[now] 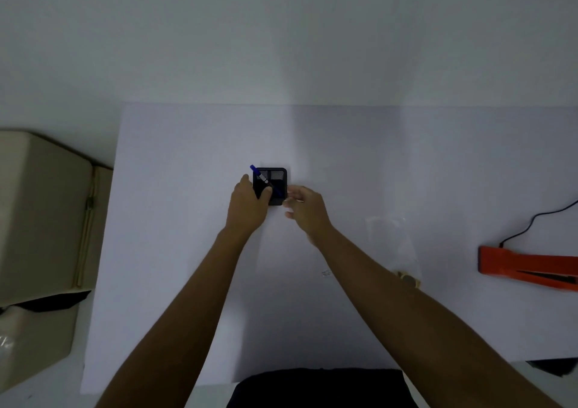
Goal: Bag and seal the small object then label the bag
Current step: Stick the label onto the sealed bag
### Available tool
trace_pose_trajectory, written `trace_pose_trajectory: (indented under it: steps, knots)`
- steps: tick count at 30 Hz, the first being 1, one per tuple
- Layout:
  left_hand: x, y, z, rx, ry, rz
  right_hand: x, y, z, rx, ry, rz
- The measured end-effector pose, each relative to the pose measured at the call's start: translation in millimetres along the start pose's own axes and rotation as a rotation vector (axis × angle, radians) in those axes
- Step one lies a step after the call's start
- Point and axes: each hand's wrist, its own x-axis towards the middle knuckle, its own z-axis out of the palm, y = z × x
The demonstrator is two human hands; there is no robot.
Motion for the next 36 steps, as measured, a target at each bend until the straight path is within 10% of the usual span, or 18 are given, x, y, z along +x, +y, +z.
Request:
trace_pose_trajectory:
  steps: [5,19,36]
  knots:
    - [-36,-12,14,-0.006,0.214,0.158,-18,25,-42,-0.002,0.035,0.061]
    - [-122,-52,145,0.226,-0.401,0.251,-85,143,-106,-0.404,0.283,0.121]
    - [-126,-44,162,0.183,-0.354,0.188,-84,165,-107,-0.2,0.217,0.153]
